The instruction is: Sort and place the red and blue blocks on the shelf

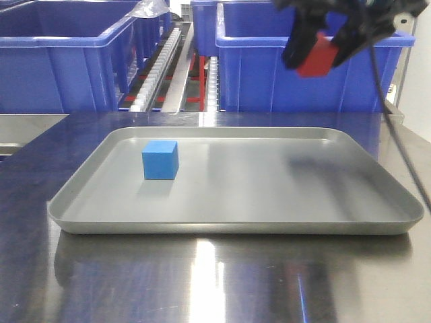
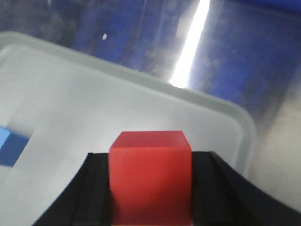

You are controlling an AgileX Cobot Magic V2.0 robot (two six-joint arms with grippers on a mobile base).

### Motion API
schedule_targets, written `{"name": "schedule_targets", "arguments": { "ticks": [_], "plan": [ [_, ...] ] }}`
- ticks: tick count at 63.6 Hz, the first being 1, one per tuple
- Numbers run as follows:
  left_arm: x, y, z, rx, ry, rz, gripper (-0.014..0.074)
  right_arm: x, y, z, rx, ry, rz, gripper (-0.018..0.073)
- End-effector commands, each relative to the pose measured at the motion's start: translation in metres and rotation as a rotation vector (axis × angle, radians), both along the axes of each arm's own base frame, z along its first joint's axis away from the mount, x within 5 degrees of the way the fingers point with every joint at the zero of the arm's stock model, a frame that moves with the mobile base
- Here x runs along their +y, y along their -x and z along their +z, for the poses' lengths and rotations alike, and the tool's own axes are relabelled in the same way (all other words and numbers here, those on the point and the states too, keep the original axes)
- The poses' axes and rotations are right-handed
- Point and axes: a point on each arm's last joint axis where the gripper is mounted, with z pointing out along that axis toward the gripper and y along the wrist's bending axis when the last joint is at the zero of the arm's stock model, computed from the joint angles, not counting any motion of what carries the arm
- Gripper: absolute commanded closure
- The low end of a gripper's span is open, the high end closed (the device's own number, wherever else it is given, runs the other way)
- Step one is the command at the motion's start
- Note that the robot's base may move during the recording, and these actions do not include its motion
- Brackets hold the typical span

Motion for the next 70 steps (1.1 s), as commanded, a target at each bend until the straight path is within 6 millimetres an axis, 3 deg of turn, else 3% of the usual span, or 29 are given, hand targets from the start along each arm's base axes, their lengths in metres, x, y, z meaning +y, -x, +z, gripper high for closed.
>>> {"name": "schedule_targets", "arguments": {
  "ticks": [1, 15, 34, 53, 70],
  "plan": [
    [-0.002, 0.0, -0.001, -0.073, 0.011, -0.021, 0.0472, -0.013, 0.005, 0.037, -0.164, -0.043, -0.023, 0.0502],
    [-0.002, 0.0, -0.001, -0.073, 0.011, -0.021, 0.0472, -0.046, 0.019, 0.05, -0.228, -0.059, -0.107, 0.0502],
    [-0.002, 0.0, -0.001, -0.073, 0.011, -0.021, 0.0472, -0.086, 0.057, 0.047, -0.324, -0.075, -0.213, 0.0502],
    [-0.002, 0.0, -0.001, -0.073, 0.011, -0.021, 0.0472, -0.115, 0.108, 0.021, -0.404, -0.079, -0.308, 0.0502],
    [-0.002, 0.0, -0.001, -0.073, 0.011, -0.021, 0.0472, -0.121, 0.141, -0.004, -0.435, -0.083, -0.324, 0.0502]
  ]
}}
